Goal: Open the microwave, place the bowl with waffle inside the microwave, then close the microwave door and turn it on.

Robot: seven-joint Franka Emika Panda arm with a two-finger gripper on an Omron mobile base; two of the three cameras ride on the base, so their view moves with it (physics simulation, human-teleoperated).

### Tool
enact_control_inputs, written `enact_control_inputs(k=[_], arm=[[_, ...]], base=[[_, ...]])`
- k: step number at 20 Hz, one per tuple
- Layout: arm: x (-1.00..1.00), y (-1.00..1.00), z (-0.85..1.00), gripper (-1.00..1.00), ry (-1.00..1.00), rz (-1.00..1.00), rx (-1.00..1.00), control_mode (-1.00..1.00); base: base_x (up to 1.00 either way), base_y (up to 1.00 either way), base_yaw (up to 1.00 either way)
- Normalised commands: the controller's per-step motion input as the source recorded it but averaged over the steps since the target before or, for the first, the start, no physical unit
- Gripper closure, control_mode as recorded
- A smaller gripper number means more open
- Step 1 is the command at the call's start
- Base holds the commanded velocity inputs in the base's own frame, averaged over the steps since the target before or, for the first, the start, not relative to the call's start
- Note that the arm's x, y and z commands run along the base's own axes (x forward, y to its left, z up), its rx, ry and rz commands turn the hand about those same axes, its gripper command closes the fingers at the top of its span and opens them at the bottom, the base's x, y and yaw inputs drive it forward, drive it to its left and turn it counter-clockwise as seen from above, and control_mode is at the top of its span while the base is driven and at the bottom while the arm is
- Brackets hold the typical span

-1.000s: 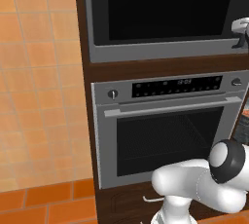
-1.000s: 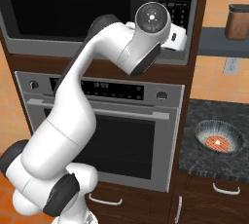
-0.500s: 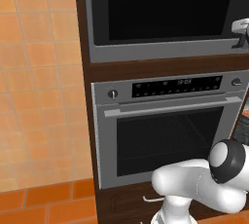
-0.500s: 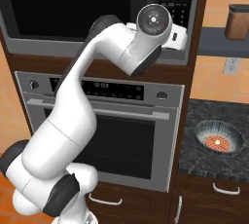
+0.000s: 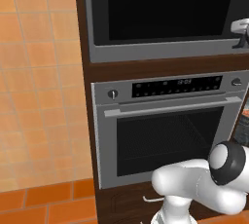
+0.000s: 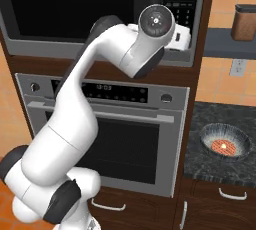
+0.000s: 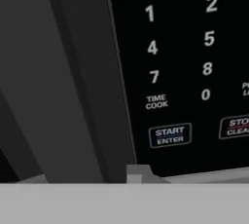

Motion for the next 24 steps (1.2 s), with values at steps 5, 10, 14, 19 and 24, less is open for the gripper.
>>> enact_control_inputs(k=[5, 10, 14, 19, 24], arm=[[-0.9, 0.26, 0.45, 1.0, 0.01, -0.13, -0.03, -1.0], [-1.0, 0.15, 0.28, 1.0, -0.01, -0.21, -0.04, -1.0], [-1.0, 0.16, 0.17, 1.0, -0.03, -0.24, -0.07, -1.0], [-1.0, 0.23, 0.04, 1.0, -0.08, -0.25, -0.09, -1.0], [-1.0, 0.36, 0.0, 1.0, -0.13, -0.24, -0.13, -1.0]], base=[[0.0, 0.0, 0.0], [0.0, 0.0, 0.0], [0.0, 0.0, 0.0], [0.0, 0.0, 0.0], [0.0, 0.0, 0.0]])
